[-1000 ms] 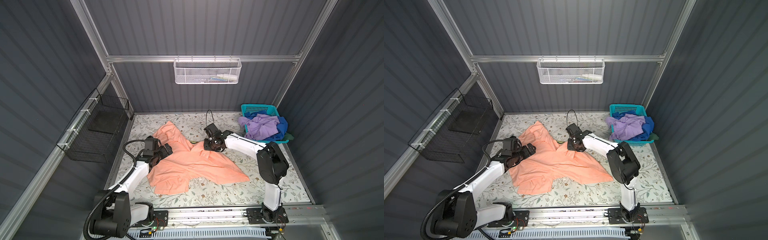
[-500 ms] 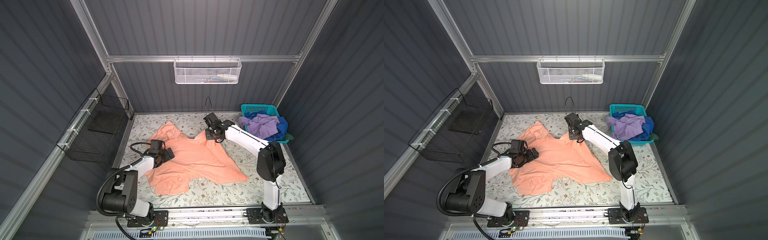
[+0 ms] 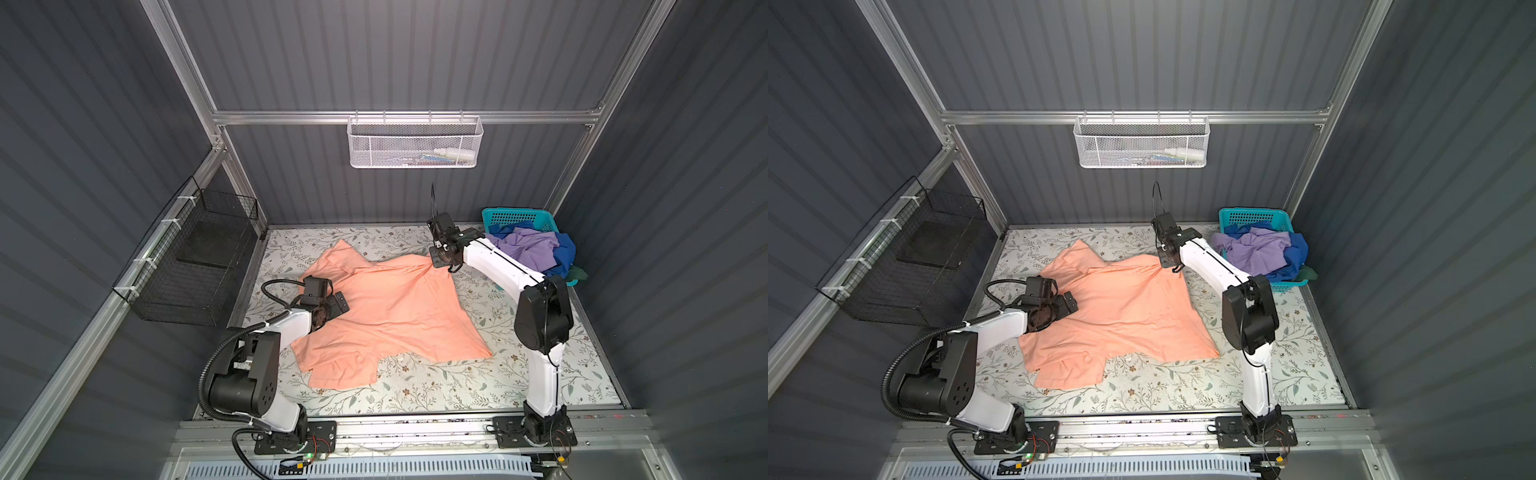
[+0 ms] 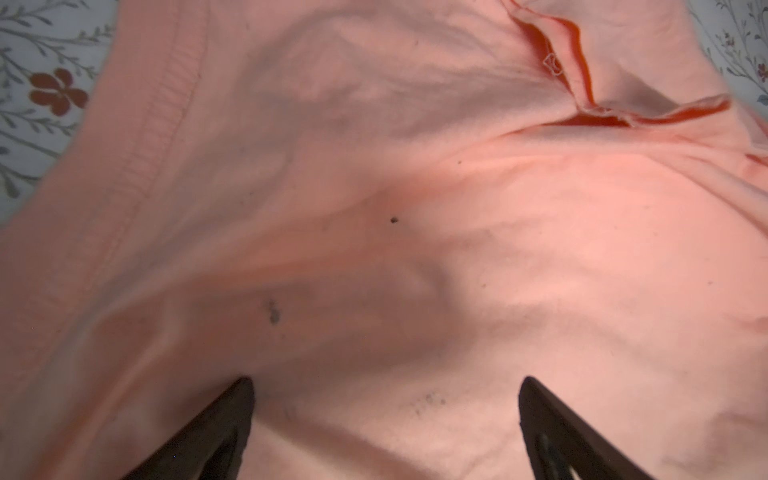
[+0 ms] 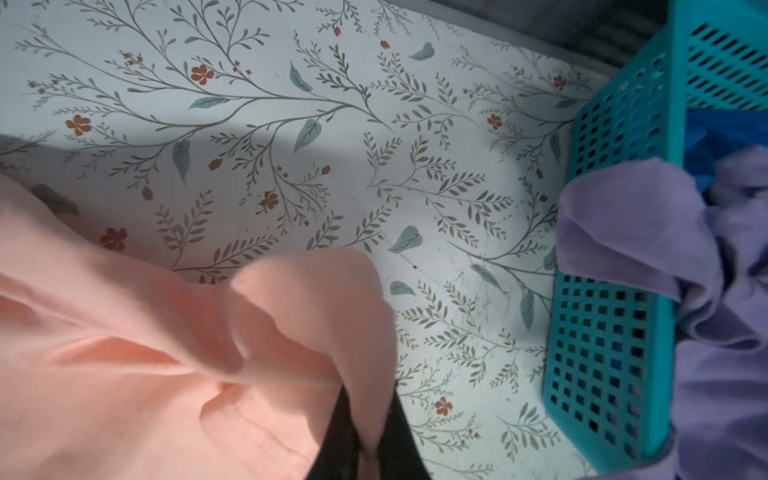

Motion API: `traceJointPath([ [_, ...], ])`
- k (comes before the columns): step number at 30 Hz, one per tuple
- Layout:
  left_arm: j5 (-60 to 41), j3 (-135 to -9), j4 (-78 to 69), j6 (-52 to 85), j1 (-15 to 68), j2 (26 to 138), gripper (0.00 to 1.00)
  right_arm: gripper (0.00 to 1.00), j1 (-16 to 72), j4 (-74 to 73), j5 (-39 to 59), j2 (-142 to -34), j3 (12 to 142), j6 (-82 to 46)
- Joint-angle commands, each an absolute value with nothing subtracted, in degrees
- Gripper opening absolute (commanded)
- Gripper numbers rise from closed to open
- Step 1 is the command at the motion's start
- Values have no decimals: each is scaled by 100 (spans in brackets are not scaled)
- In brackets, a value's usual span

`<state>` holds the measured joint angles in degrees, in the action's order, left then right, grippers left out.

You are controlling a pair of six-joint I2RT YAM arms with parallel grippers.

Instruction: Fold and stack the t-shirts

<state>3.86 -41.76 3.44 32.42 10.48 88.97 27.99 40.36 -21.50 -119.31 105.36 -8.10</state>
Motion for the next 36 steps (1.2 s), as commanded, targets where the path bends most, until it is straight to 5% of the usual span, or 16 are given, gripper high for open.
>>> traceJointPath([
  [1, 604, -4228, 1199, 3087, 1023, 9336, 100, 9, 2699, 3994, -2652, -12322, 10892, -297],
  [11, 1060, -4597, 1521, 2828, 1020, 9473, 100, 21, 2265, 4514, -2896, -12937, 11860, -163],
  [14, 1172, -4723, 1700, 2728, 1024, 9317, 100, 47, 2090, 4788, -2947, -12878, 11950, -433],
  [20, 1167, -4991, 2056, 2551, 1020, 8873, 100, 58, 1986, 5189, -2465, -12511, 11799, -951],
  [23, 1061, -5161, 2268, 2522, 1023, 8610, 100, 69, 2005, 5017, -1457, -11927, 10991, -1406],
  [28, 704, -5174, 2505, 2599, 1028, 8017, 100, 71, 2334, 3987, -326, -10722, 8888, -2276],
  [36, 388, -4820, 3105, 2765, 1031, 6684, 100, 71, 3015, 3426, -203, -10035, 7456, -2913],
])
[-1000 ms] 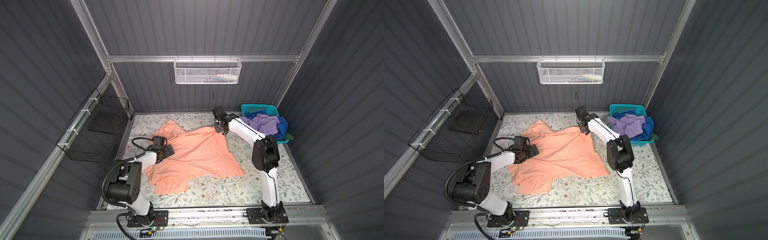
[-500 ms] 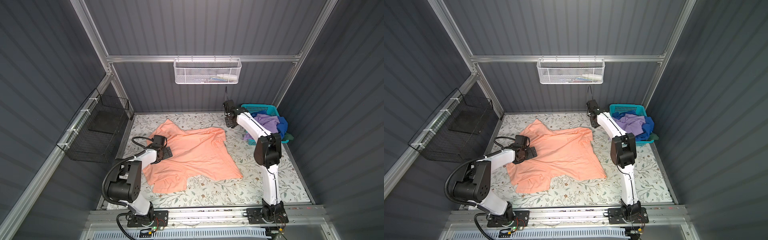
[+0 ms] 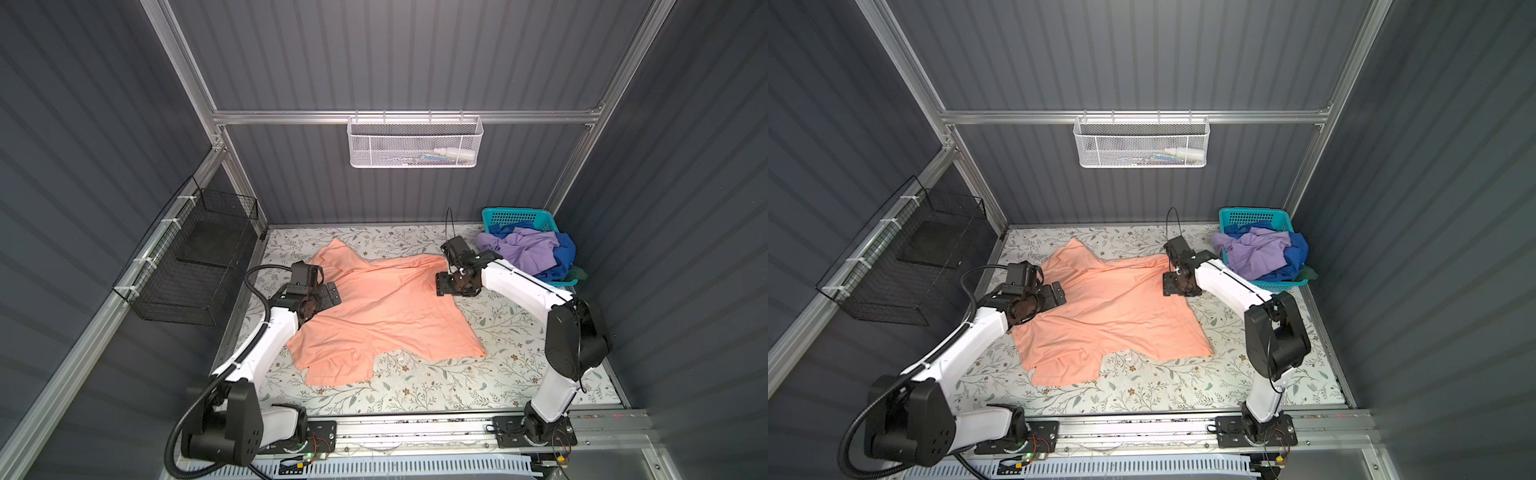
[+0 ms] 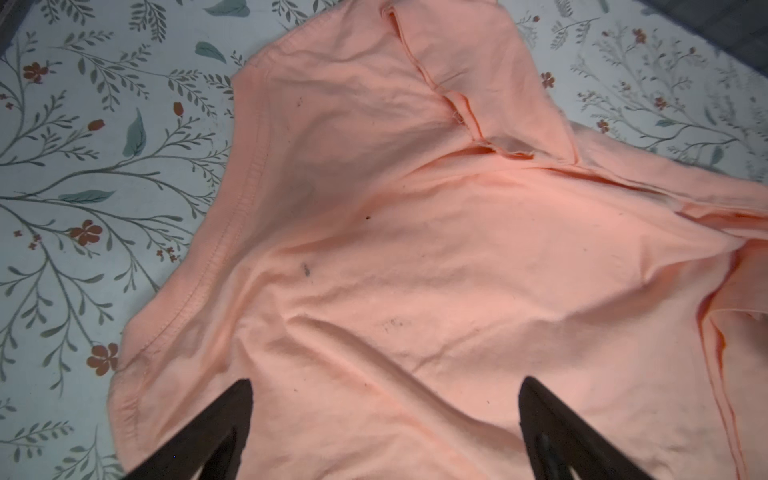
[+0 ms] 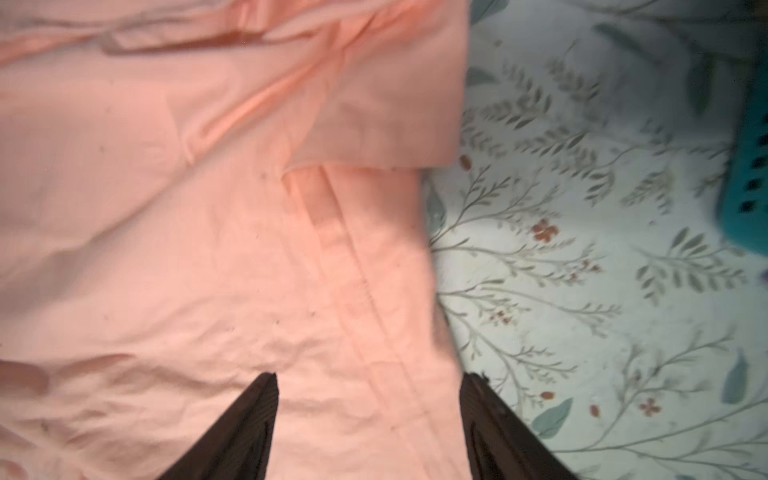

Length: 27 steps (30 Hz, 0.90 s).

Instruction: Fold and stack the t-shirts

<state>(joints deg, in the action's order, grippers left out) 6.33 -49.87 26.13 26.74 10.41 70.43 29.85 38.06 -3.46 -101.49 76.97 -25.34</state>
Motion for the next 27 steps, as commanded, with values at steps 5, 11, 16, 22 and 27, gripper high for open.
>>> traceJointPath([
  [5, -53, -4323, 3299, 3025, 1026, 6071, 100, 67, 3004, 3381, 69, -10662, 8067, -2706],
  [11, -350, -3841, 3630, 3163, 1037, 5721, 100, 62, 2818, 3591, -212, -11792, 9120, -2688],
  [16, -360, -3587, 3650, 3204, 1040, 5555, 100, 60, 2573, 3745, -347, -12461, 9829, -2617],
  [22, -588, -3407, 3346, 3283, 1044, 5913, 100, 52, 2406, 3986, -742, -12851, 10304, -2549],
  [27, -530, -3331, 3158, 3240, 1036, 6129, 100, 31, 2235, 4034, -675, -13105, 10635, -2483],
])
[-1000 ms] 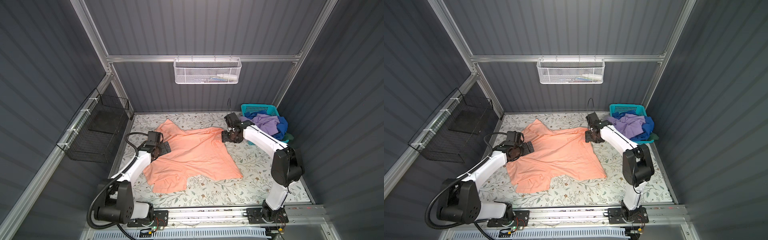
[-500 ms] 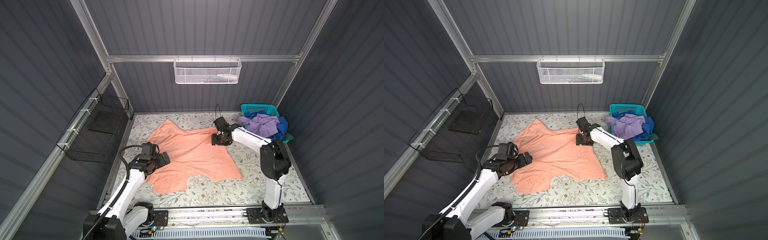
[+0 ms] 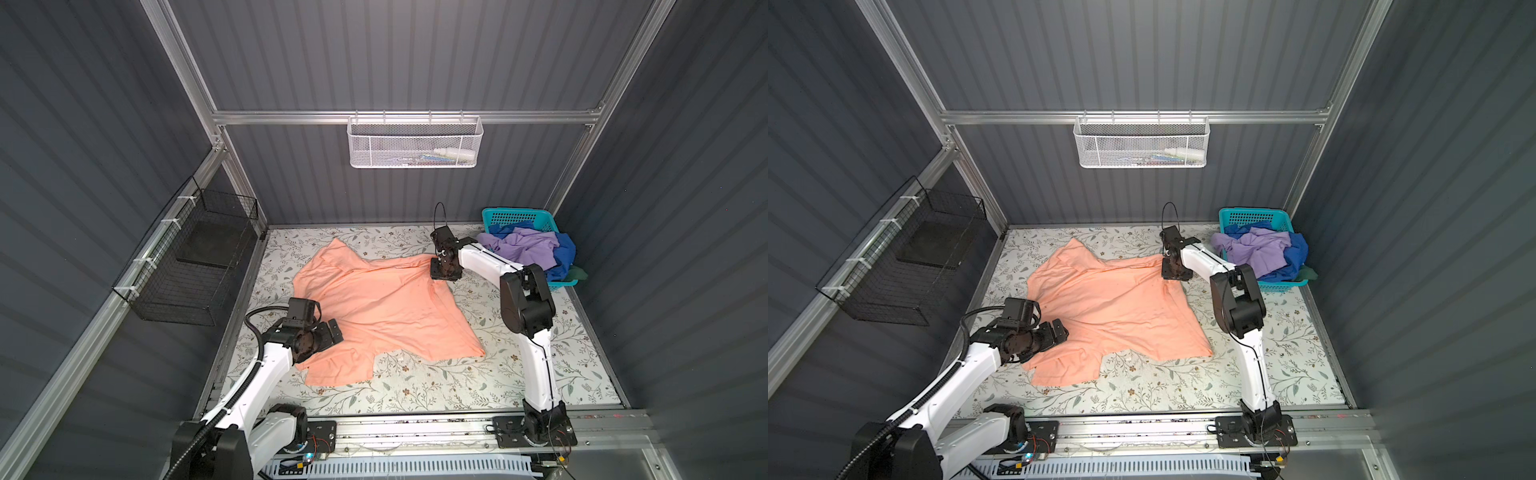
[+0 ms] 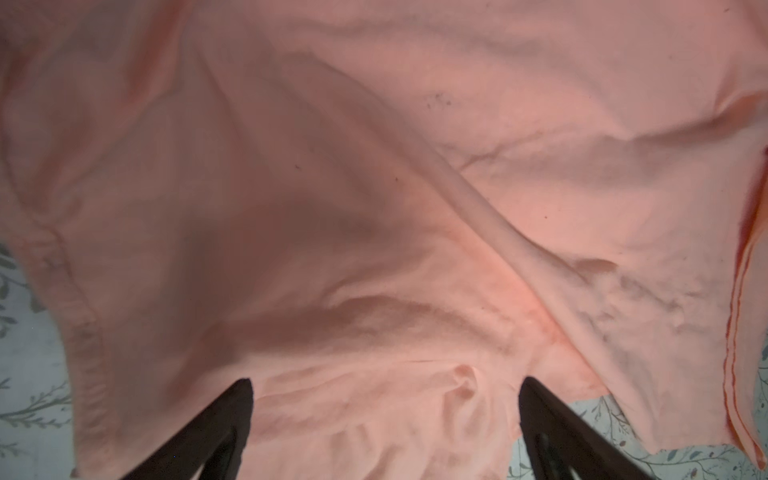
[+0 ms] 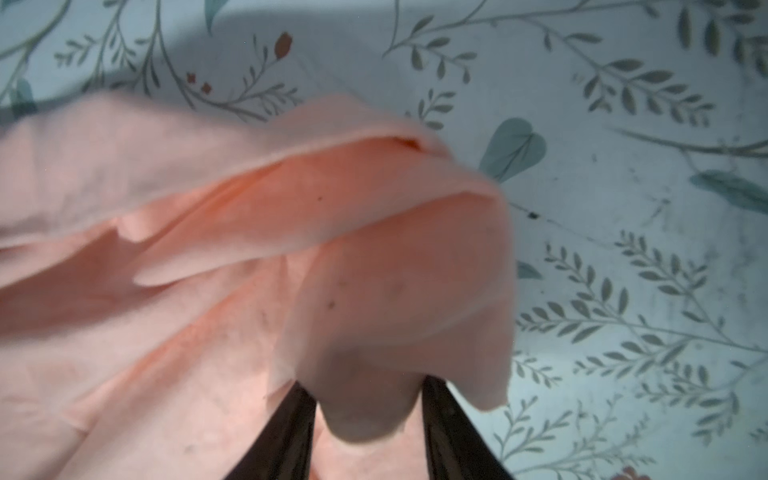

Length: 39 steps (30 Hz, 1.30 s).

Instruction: Fold and stack the t-shirts

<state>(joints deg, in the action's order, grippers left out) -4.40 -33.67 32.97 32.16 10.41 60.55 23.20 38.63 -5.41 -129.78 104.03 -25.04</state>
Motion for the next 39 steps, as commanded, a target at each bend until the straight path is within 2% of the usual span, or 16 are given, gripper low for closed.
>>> traceJointPath([
  [1, -510, -3331, 3124, 3224, 1042, 6181, 100, 25, 2216, 4034, -702, -13142, 10683, -2464],
  [7, -485, -3381, 3038, 3115, 1039, 6462, 100, 4, 2115, 4267, -1003, -13219, 11006, -2249],
  [15, -240, -3456, 3073, 2963, 1035, 6714, 100, 3, 1803, 4668, -1891, -13089, 11203, -1745],
  [24, 251, -3696, 3638, 2952, 1251, 6113, 100, 8, 1275, 5060, -1726, -13023, 11367, -2161],
  [25, 259, -3699, 3674, 2986, 1285, 6058, 100, 10, 1270, 5050, -1723, -12985, 11335, -2178],
  [26, 216, -3691, 3678, 3028, 1334, 6010, 100, 22, 1266, 5023, -1658, -12950, 11297, -2180],
  [27, 179, -3691, 3683, 3085, 1402, 5987, 100, 40, 1266, 5024, -1579, -12914, 11286, -2188],
  [29, 181, -3692, 3687, 3155, 1588, 5990, 100, 51, 1274, 5060, -1371, -12816, 11249, -2201],
  [31, 277, -3726, 3734, 3204, 1811, 6037, 100, 67, 1274, 4924, -1149, -12561, 11016, -2234],
  [34, 313, -3722, 3794, 3315, 2097, 6090, 100, 87, 1316, 4509, -940, -11909, 10361, -2363],
  [36, 305, -3668, 3849, 3426, 2217, 6006, 99, 95, 1377, 4235, -876, -11369, 9877, -2460],
  [39, 434, -3521, 3888, 3666, 2553, 5756, 97, 98, 1494, 3875, -694, -10699, 9148, -2675],
])
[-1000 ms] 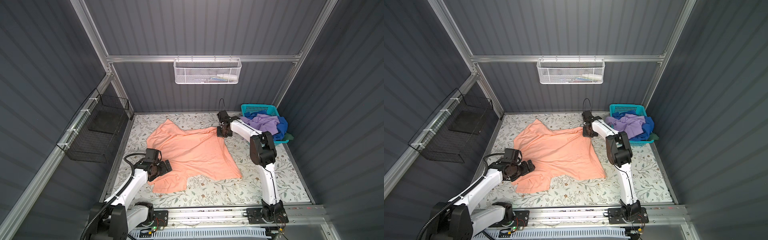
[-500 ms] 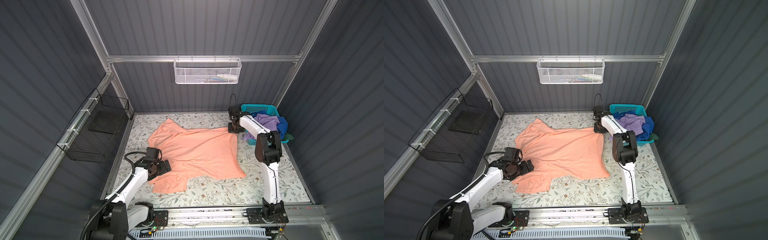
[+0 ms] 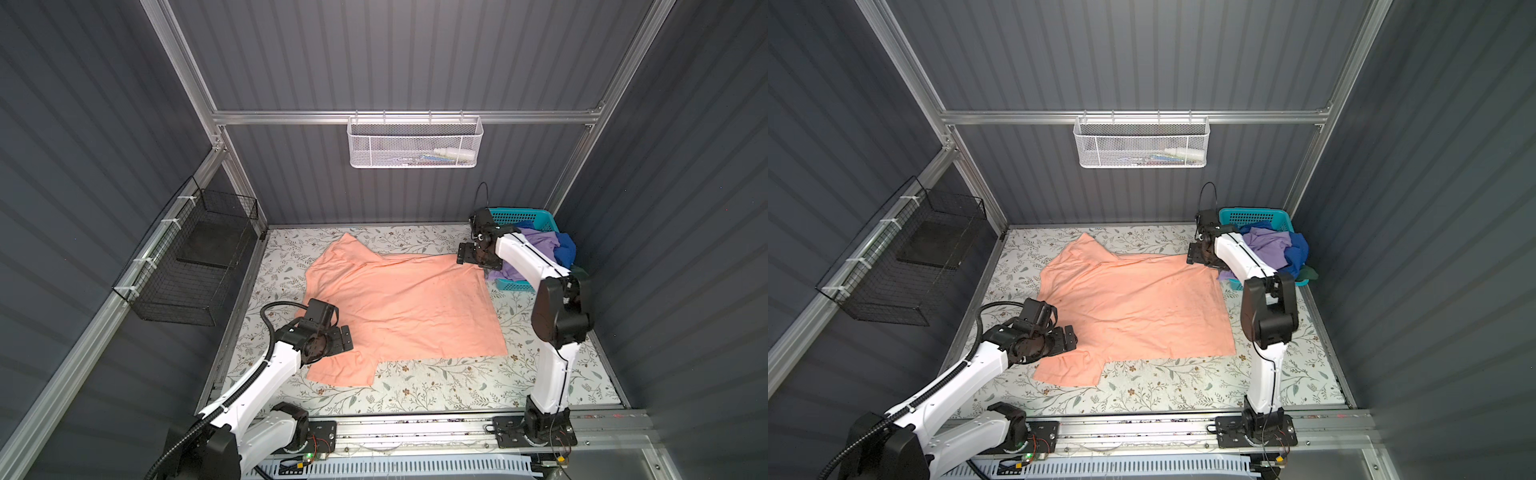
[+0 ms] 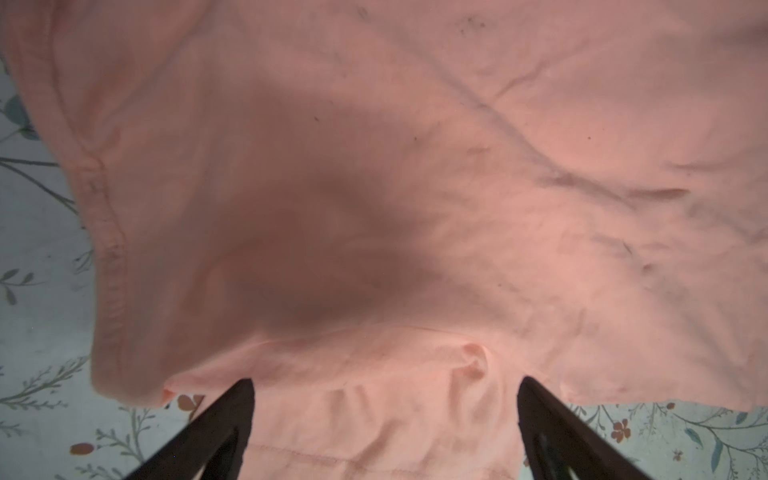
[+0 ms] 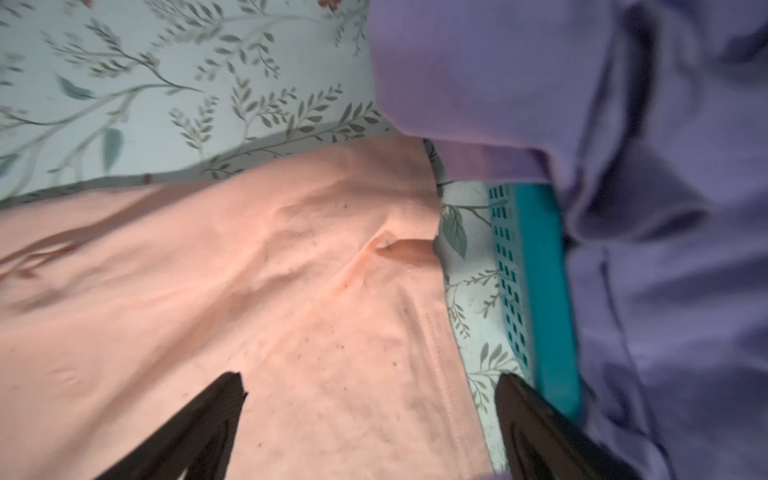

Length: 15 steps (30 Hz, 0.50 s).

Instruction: Fold and stack the t-shirts

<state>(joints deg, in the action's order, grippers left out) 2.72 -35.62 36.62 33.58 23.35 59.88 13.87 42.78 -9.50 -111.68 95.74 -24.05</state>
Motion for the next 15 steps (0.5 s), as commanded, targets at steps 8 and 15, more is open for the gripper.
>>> traceJointPath([
  [8, 541, -3193, 3693, 4285, 3645, 6181, 93, 98, 2039, 3379, -222, -9579, 7661, -3079],
  [15, 844, -2996, 3290, 4506, 4045, 6577, 91, 98, 2131, 3191, -70, -8978, 6840, -3198],
])
